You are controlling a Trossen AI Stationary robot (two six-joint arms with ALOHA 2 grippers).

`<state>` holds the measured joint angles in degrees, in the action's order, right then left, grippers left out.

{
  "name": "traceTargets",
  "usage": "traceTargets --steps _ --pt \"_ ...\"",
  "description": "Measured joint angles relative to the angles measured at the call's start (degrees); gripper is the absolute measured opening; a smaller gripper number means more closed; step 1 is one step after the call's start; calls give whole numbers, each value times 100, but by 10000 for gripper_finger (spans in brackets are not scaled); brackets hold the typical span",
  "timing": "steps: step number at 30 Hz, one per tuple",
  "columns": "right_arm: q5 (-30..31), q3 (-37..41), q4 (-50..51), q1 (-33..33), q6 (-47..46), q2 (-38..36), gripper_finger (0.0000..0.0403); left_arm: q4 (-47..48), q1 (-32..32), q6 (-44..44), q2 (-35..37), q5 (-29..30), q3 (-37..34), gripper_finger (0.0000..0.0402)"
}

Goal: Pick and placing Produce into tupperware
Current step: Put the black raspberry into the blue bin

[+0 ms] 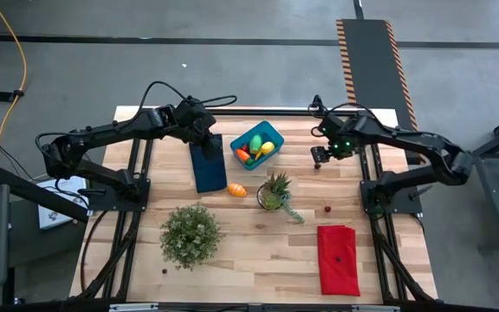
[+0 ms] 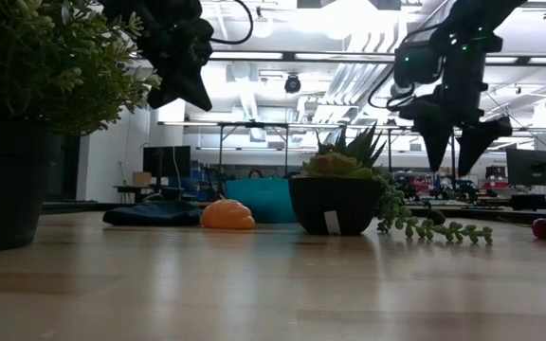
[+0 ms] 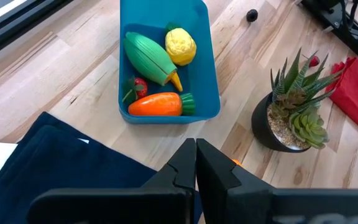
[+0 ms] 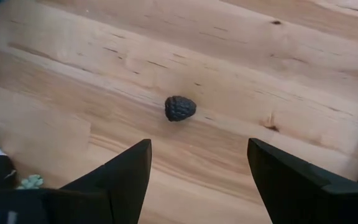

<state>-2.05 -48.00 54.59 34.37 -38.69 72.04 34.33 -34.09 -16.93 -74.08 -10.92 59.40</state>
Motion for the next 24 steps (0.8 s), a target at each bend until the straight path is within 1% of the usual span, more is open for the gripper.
traceTargets --steps 9,24 --pt "-87 2 -61 2 166 466 256 4 0 17 -3 2 2 1" --pt "-229 7 -562 2 276 1109 256 33 0 164 -3 0 4 1"
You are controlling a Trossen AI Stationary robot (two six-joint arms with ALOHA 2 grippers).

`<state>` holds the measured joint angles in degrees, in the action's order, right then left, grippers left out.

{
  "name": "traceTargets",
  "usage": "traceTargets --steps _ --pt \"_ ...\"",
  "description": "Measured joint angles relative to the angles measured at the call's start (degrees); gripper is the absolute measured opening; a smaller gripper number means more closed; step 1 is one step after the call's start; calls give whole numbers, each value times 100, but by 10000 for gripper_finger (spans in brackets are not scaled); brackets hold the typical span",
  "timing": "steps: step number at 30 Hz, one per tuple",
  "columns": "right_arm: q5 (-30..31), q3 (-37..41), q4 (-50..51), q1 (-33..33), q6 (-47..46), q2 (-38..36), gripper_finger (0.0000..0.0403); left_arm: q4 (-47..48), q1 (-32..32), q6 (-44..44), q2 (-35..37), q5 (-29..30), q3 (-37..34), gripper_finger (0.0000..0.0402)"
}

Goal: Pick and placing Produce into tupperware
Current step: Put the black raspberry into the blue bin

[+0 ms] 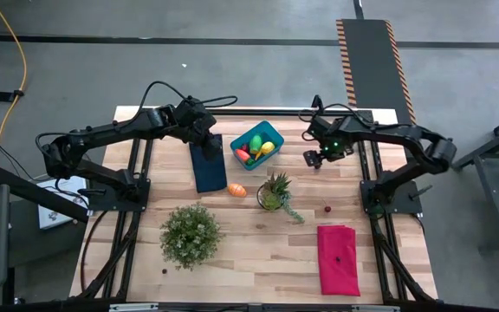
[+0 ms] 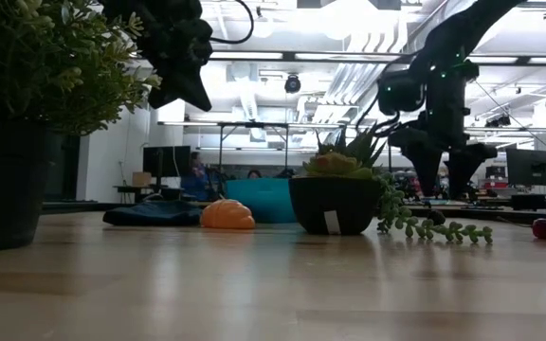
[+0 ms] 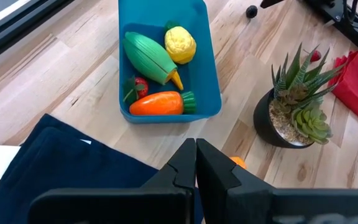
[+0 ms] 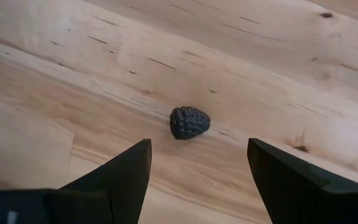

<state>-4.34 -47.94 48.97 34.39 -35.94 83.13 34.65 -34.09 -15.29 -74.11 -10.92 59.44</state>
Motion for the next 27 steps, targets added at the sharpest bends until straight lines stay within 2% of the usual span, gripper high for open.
traceTargets --steps 27 --pt "-37 6 -483 0 234 830 256 156 0 45 1 2 0 1"
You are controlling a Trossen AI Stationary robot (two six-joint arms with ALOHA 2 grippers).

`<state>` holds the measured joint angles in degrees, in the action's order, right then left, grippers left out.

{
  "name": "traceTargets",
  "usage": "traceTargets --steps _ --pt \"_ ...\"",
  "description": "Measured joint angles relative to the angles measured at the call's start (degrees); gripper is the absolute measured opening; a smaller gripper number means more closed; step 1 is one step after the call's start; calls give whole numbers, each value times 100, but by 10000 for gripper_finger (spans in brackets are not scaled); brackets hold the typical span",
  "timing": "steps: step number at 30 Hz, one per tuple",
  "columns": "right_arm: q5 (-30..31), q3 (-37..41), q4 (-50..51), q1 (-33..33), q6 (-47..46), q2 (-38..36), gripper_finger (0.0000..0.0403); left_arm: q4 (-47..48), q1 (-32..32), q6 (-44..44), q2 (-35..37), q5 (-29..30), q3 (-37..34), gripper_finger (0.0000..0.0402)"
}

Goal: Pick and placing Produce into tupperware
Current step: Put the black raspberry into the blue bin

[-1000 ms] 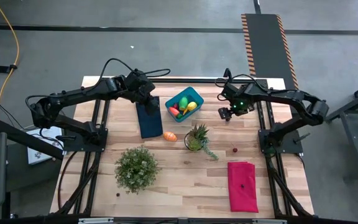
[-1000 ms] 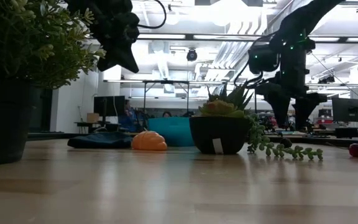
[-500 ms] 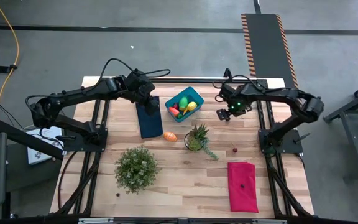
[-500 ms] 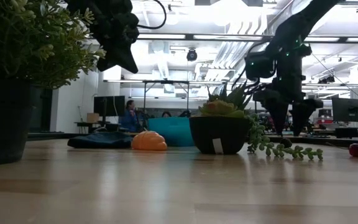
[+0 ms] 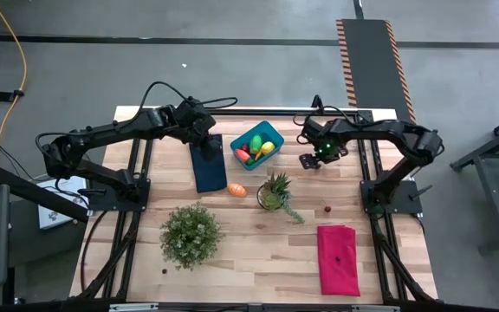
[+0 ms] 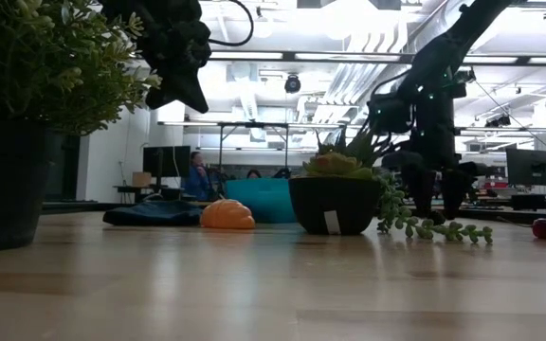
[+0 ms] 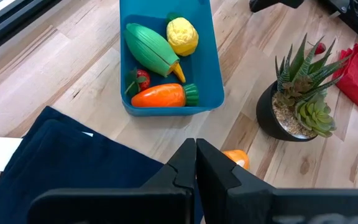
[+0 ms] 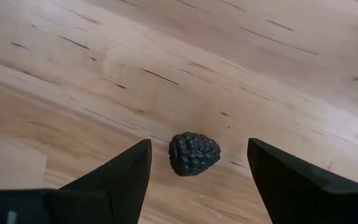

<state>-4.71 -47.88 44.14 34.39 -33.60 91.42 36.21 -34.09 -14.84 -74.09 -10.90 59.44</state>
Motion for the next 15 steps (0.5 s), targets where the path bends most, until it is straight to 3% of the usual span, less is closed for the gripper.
traceTargets --steps 15 --pt "0 0 -52 0 15 56 256 2 0 0 1 0 0 1"
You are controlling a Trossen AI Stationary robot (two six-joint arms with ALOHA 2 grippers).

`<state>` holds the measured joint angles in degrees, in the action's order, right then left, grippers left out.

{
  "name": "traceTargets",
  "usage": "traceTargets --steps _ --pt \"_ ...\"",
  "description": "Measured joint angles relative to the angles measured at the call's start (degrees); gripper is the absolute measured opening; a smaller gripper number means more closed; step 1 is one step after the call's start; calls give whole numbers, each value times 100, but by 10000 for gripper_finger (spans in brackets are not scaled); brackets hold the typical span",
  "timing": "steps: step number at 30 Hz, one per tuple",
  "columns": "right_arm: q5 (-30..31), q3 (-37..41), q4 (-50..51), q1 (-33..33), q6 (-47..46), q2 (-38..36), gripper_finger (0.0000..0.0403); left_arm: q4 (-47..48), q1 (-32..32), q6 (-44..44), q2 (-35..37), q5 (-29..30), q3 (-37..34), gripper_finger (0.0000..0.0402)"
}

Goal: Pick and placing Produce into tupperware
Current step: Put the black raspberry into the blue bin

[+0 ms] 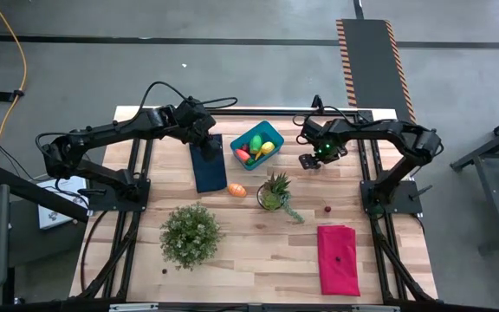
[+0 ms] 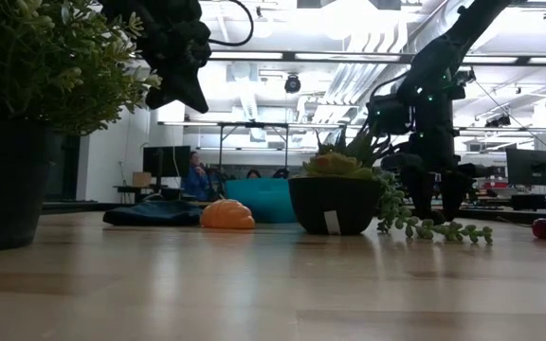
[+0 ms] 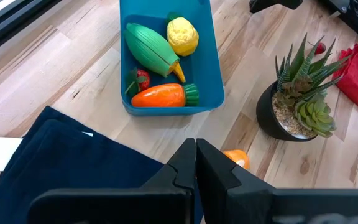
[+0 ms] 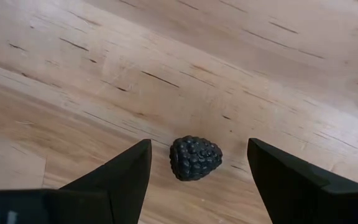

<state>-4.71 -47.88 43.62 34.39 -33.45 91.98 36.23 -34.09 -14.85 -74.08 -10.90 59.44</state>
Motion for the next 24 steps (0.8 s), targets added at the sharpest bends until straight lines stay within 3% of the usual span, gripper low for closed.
traceTargets --steps 12,24 --pt "-11 0 32 0 -11 0 255 2 0 2 0 0 0 1" --pt "-132 0 29 0 -13 0 187 8 0 0 0 0 0 1"
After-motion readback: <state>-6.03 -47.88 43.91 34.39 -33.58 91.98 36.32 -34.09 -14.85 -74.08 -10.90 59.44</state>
